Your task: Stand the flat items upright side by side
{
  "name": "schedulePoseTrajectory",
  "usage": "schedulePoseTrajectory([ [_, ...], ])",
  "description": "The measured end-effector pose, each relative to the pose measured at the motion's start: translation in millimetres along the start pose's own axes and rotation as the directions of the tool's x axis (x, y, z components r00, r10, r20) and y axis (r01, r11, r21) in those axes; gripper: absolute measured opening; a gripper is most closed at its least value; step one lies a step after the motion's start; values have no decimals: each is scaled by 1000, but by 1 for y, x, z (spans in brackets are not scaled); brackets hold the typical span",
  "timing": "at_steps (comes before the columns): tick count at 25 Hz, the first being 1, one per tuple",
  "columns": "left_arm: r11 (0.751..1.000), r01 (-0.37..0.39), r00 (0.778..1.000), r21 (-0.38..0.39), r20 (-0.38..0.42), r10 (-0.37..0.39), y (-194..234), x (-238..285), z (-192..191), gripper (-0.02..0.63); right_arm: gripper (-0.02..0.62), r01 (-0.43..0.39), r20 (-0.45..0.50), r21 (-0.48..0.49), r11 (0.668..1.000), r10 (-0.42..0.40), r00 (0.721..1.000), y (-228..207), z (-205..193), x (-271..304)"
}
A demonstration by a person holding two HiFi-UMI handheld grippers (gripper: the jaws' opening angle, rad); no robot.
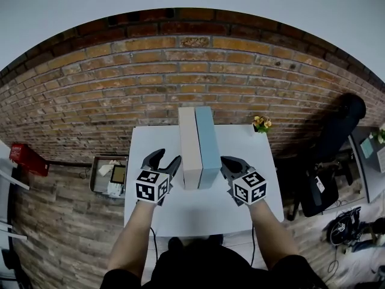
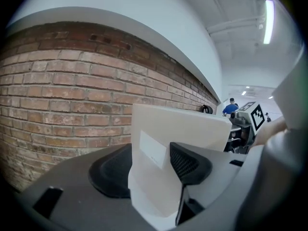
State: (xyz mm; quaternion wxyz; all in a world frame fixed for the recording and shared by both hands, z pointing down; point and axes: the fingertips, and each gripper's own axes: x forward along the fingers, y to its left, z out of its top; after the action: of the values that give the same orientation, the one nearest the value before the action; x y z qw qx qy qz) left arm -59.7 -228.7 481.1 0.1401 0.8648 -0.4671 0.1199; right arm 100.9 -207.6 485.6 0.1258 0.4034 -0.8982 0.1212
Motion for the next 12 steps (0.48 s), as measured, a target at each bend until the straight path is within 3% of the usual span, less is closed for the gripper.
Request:
schedulePoseTrajectory([
  [12,996,68,998,60,-7,-67,1,6,1,129,15,66,-1,84,994,-67,998,17,-6,3],
])
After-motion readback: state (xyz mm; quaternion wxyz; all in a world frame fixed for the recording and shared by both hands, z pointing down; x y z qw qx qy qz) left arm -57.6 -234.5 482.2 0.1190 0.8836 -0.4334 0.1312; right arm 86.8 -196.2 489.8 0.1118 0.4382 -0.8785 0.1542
